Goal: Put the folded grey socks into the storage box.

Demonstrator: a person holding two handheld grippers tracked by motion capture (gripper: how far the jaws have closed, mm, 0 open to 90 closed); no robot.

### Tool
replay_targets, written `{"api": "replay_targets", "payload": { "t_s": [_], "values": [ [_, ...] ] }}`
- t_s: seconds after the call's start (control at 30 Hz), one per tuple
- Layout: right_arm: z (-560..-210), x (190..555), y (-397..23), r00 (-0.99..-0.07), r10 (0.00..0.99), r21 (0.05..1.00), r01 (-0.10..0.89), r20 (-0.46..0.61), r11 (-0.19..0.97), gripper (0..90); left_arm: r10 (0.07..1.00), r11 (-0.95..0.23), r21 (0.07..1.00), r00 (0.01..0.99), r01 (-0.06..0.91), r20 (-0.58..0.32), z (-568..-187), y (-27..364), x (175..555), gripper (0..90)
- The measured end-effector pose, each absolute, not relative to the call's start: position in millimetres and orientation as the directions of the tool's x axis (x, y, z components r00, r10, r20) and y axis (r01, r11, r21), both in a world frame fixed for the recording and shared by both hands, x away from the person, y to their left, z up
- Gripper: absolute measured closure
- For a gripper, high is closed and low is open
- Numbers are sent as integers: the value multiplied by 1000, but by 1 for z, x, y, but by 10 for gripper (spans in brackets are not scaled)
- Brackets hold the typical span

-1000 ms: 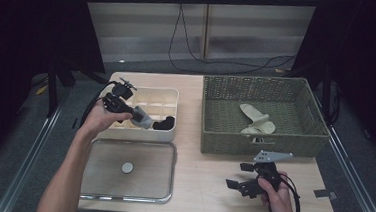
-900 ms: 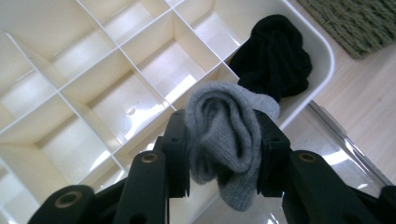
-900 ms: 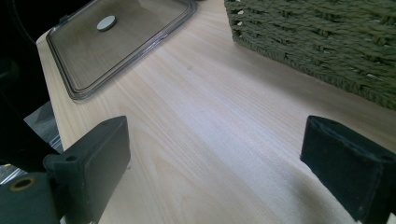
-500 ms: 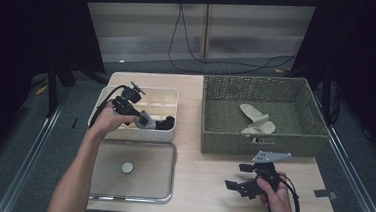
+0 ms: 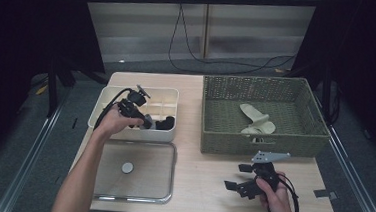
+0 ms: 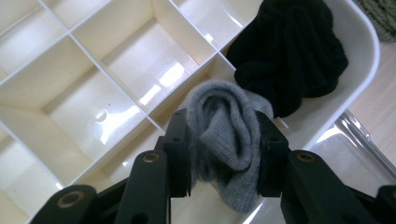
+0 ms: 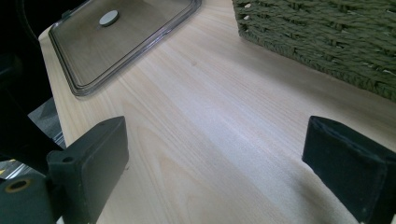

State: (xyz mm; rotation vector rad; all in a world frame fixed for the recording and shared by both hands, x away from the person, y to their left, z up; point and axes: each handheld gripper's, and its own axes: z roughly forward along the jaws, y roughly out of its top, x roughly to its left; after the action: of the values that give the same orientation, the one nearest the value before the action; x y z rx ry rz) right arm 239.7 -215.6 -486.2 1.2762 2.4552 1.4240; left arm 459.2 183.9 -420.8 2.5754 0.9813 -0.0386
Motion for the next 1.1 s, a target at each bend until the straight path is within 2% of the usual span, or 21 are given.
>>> {"api": "replay_targets", "payload": {
  "t_s": [0.37, 0.53, 0.87, 1.1],
  "values": [
    [-487, 239, -215, -663, 657, 727, 640, 359, 249, 60, 632, -697, 327, 762, 638, -141, -433, 172, 462, 654],
    [-487, 239, -214, -664, 656, 727, 639, 359, 250, 60, 643, -682, 325, 749, 655, -162, -436, 175, 466, 656],
    [-486, 238, -215, -671, 652, 733, 632, 354, 253, 57, 653, -701, 266, 745, 662, -132, -448, 166, 471, 665],
    [-487, 238, -215, -667, 653, 725, 640, 359, 254, 55, 649, -700, 228, 737, 676, -190, -452, 166, 474, 662]
  ]
}}
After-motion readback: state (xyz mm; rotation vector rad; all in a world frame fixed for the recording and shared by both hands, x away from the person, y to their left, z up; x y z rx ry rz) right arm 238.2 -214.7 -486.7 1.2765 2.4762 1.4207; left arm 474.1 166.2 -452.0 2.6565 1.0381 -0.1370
